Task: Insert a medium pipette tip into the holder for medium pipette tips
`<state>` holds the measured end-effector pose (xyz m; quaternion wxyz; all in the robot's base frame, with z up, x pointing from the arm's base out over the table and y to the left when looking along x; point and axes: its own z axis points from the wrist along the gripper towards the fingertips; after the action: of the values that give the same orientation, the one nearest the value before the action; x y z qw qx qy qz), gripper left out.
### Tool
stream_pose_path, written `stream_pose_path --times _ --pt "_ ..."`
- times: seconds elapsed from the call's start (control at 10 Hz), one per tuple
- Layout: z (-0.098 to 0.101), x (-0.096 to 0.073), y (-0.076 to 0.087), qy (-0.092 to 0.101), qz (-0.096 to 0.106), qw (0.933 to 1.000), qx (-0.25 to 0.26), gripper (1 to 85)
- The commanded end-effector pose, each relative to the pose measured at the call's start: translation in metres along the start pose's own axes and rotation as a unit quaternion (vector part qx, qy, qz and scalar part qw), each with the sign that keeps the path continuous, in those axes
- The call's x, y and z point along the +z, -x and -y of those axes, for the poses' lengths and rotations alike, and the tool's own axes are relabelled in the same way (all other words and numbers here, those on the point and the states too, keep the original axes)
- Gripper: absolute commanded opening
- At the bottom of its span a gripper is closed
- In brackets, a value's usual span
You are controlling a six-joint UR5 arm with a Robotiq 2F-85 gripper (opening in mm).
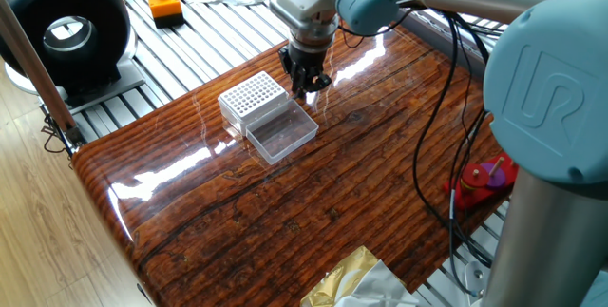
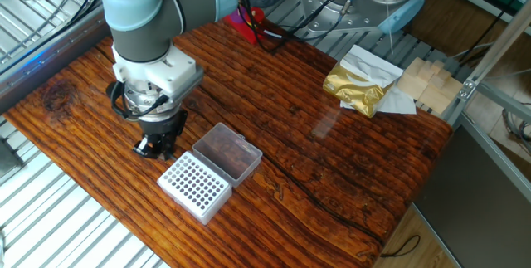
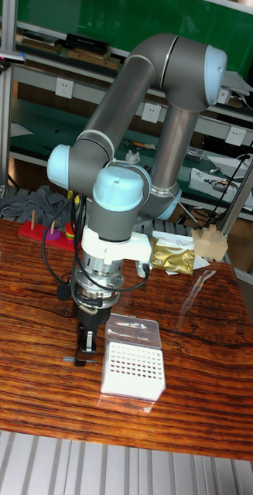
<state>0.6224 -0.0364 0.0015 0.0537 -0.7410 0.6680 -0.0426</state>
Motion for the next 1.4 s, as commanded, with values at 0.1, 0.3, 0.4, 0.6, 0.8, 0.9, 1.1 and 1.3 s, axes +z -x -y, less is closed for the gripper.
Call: stream_pose_path --times 0.1,0.3,0.4,0.6,0.8,0.9,1.1,1.3 --pt "0.001 -0.002 0.000 -0.002 0.004 1.0000 0.000 27.0" --pt "0.002 -0.002 0.000 -0.004 0.004 1.0000 -0.004 28.0" --pt "0.001 -0.003 0.000 -0.004 0.003 1.0000 -0.008 29.0" --pt "0.005 -0.003 -0.006 -0.010 -0.010 0.9997 -0.019 28.7" --pt "0.007 -0.003 -0.012 -0.013 -0.021 0.9994 -0.023 27.7" --pt "0.006 -0.003 -0.012 -0.012 -0.020 0.9995 -0.020 27.7" --pt "0.004 -0.002 -0.012 -0.008 -0.021 0.9996 -0.014 27.7" --pt "0.001 -0.002 -0.005 -0.001 -0.008 1.0000 -0.004 27.7"
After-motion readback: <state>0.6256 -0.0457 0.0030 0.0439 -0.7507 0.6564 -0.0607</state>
